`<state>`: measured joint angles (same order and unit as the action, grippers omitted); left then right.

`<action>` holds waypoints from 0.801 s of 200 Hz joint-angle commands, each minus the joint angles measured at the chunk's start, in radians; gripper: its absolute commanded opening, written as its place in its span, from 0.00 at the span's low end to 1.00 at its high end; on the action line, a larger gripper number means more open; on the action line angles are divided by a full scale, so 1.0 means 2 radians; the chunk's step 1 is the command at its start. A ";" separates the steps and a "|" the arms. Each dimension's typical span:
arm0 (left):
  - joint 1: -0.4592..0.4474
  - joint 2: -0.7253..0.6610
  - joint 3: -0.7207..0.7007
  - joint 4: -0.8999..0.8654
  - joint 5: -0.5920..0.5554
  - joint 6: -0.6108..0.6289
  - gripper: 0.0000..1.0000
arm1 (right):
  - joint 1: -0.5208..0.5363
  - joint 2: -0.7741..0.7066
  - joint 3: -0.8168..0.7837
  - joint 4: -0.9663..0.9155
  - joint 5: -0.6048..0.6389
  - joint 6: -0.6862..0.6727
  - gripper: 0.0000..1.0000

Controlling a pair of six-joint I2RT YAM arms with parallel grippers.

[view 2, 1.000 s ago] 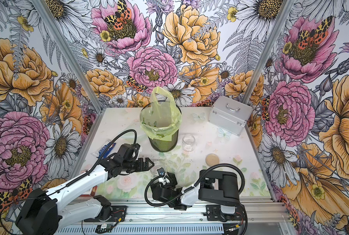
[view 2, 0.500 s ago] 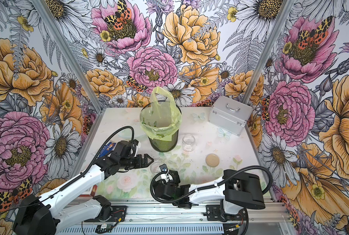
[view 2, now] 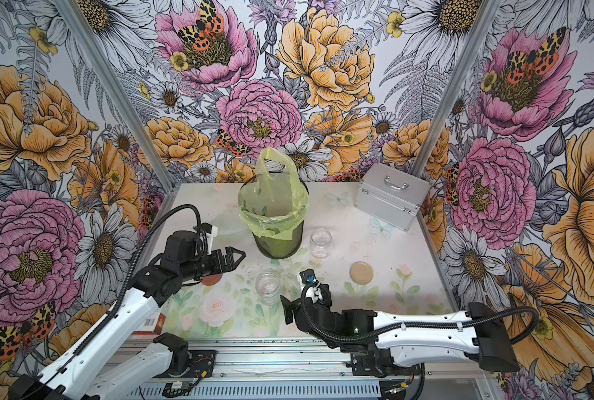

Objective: Empty moldy rice from jars
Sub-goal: Place the jar at the center of the board, then reset both arms

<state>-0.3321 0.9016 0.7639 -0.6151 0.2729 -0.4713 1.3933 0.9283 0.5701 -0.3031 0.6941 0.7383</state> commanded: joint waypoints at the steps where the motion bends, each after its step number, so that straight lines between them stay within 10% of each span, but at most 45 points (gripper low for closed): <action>1: 0.021 -0.016 0.017 -0.019 -0.017 0.033 0.99 | -0.014 -0.044 0.003 -0.060 0.044 -0.039 1.00; 62: 0.061 -0.011 0.000 0.027 -0.156 0.066 0.99 | -0.166 -0.123 0.012 -0.063 0.067 -0.154 1.00; 160: 0.127 0.020 -0.096 0.230 -0.213 0.109 0.99 | -0.608 -0.041 -0.029 0.108 -0.243 -0.256 1.00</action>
<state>-0.1154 0.9188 0.6025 -0.3176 -0.1085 -0.2874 0.3122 0.7666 0.5373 -0.2535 0.4091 0.2729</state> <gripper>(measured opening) 0.987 0.996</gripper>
